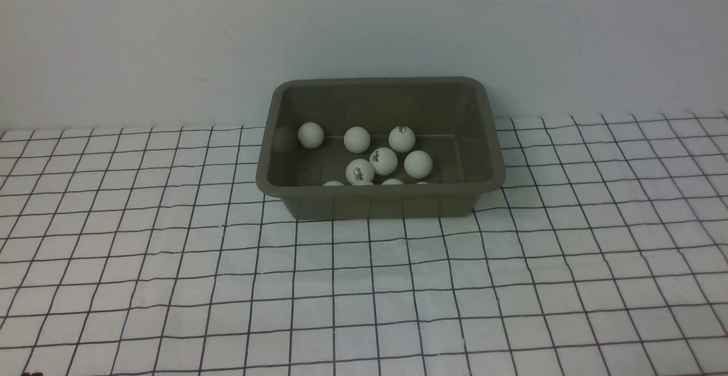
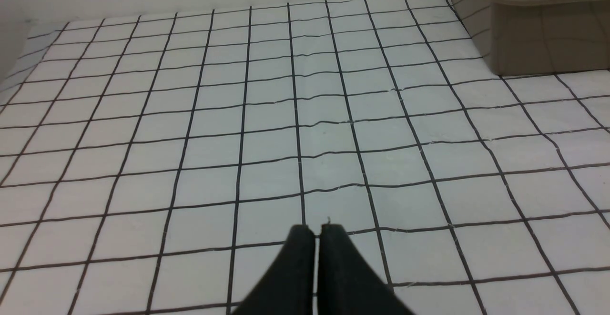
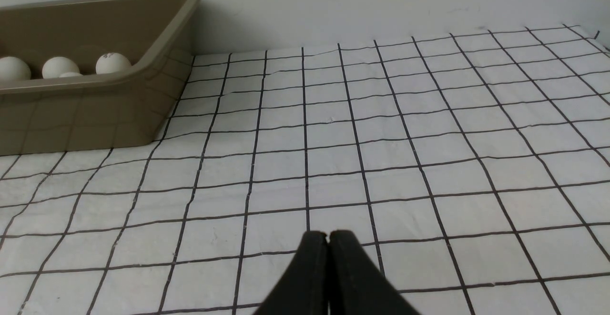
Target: Put the table tennis balls into the box on the white checkered tablecloth.
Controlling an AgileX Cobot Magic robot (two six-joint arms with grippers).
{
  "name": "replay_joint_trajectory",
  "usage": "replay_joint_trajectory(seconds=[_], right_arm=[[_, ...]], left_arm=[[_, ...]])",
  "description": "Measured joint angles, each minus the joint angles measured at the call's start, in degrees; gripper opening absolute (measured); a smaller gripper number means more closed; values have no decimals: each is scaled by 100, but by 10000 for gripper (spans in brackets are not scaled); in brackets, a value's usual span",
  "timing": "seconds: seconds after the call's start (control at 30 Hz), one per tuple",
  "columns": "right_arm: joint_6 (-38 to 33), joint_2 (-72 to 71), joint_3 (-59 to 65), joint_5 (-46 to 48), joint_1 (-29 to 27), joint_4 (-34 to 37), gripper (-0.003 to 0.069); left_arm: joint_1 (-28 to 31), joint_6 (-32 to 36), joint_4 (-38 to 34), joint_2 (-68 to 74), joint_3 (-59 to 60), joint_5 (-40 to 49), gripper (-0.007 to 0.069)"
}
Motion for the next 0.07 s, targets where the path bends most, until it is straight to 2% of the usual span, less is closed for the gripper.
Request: replay_joint_trajectory(seconds=[0.07], right_arm=[[0, 0, 0, 0, 0, 0, -18]], left_arm=[[0, 0, 0, 0, 0, 0, -4]])
